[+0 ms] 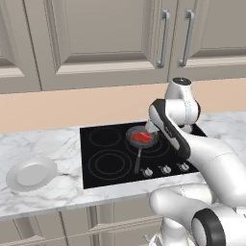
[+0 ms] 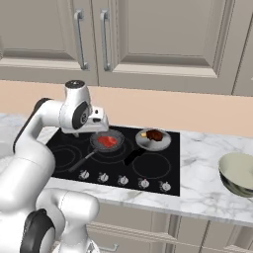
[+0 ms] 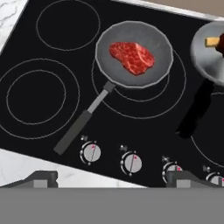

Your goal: Place one of the steaks on the plate and the other in the bowl. Then place the bowl in the fridge.

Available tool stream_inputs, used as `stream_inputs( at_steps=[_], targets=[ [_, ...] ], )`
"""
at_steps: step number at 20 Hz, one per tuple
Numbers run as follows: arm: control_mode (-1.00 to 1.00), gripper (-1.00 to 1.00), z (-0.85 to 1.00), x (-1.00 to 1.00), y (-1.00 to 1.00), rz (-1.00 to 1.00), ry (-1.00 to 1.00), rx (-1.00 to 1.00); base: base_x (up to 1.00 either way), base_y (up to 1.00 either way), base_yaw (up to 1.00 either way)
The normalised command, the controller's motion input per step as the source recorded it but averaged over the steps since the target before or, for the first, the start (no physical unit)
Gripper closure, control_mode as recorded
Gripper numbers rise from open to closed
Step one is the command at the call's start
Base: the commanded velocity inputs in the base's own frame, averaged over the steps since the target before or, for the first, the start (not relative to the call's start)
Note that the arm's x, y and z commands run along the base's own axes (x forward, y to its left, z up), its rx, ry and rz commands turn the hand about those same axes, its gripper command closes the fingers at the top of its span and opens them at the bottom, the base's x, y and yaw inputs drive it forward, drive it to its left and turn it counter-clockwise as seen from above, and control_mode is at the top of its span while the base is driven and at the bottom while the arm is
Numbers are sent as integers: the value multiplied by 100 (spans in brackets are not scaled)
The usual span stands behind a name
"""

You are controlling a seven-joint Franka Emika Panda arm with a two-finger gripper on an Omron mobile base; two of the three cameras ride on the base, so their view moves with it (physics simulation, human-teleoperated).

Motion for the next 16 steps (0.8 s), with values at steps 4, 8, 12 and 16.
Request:
stream_inputs(
  at_steps=[4,8,12,16],
  targets=[
    [-100,-100,-68,14,0,17,-2,0,0,0,0],
    [-100,-100,-13,34,0,20,0,0,0,0,0],
    [-100,-100,0,52,0,16,0,0,0,0,0],
    [-100,-100,-12,60,0,13,-3,0,0,0,0]
  ],
)
